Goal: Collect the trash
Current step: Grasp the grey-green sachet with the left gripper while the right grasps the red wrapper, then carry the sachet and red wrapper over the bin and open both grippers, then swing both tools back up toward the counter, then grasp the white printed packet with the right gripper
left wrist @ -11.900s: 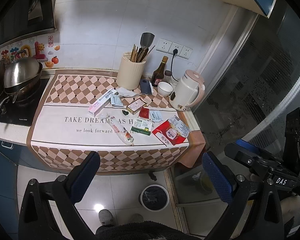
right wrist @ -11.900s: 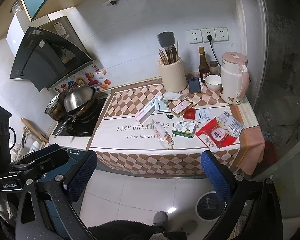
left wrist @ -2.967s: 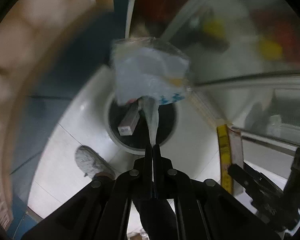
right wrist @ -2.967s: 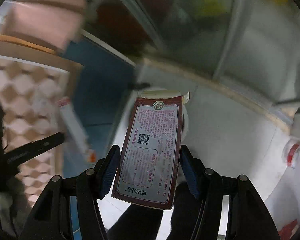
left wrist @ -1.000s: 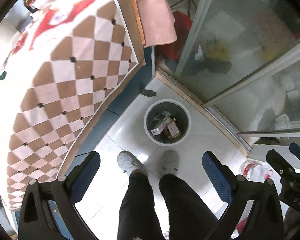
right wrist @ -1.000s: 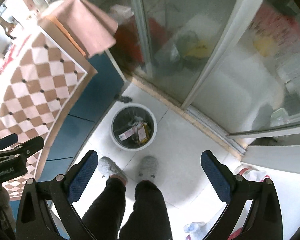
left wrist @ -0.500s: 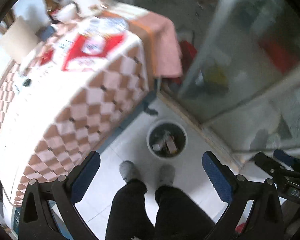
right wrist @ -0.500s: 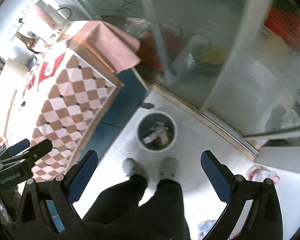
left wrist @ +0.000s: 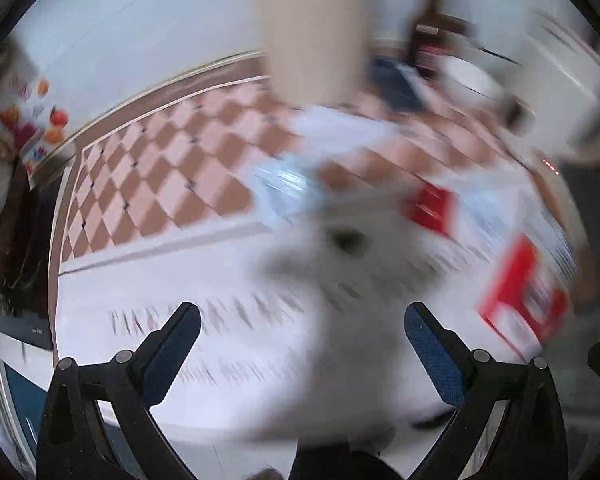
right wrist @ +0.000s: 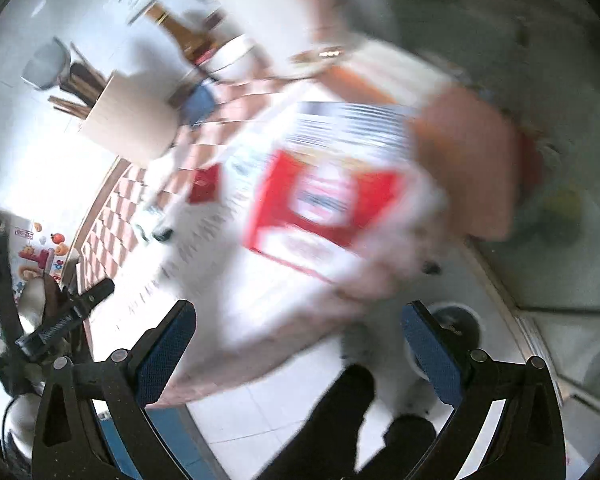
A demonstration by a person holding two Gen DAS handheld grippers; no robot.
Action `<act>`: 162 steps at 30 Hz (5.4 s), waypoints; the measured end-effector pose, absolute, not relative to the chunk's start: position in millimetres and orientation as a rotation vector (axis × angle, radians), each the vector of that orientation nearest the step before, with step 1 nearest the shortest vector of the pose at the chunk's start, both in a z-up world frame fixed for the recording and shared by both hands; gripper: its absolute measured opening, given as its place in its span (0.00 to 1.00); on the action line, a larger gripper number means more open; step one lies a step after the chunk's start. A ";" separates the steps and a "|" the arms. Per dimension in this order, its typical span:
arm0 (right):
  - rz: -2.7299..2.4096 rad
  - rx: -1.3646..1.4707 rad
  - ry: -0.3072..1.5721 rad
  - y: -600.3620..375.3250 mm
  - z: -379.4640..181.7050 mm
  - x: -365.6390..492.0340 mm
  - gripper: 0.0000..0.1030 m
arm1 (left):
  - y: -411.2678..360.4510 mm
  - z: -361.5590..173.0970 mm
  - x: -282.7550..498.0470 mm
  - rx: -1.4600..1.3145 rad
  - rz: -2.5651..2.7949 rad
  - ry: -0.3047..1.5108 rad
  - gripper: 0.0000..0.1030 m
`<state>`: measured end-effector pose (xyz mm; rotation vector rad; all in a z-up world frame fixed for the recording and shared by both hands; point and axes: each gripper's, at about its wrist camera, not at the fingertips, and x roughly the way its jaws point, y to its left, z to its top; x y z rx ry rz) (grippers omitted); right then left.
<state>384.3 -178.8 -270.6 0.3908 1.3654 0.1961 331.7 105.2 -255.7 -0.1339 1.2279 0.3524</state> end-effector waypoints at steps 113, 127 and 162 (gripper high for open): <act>-0.439 0.467 1.602 -467.7 -766.9 98.9 1.00 | -300.3 -723.6 181.4 0.530 -0.332 1.543 1.00; -0.425 0.369 1.495 -454.0 -491.6 90.9 1.00 | -306.5 -468.0 151.7 0.446 -0.382 1.435 1.00; 0.162 0.271 1.358 -179.2 -283.6 443.6 1.00 | 84.1 -321.2 363.9 -0.223 0.282 1.299 0.99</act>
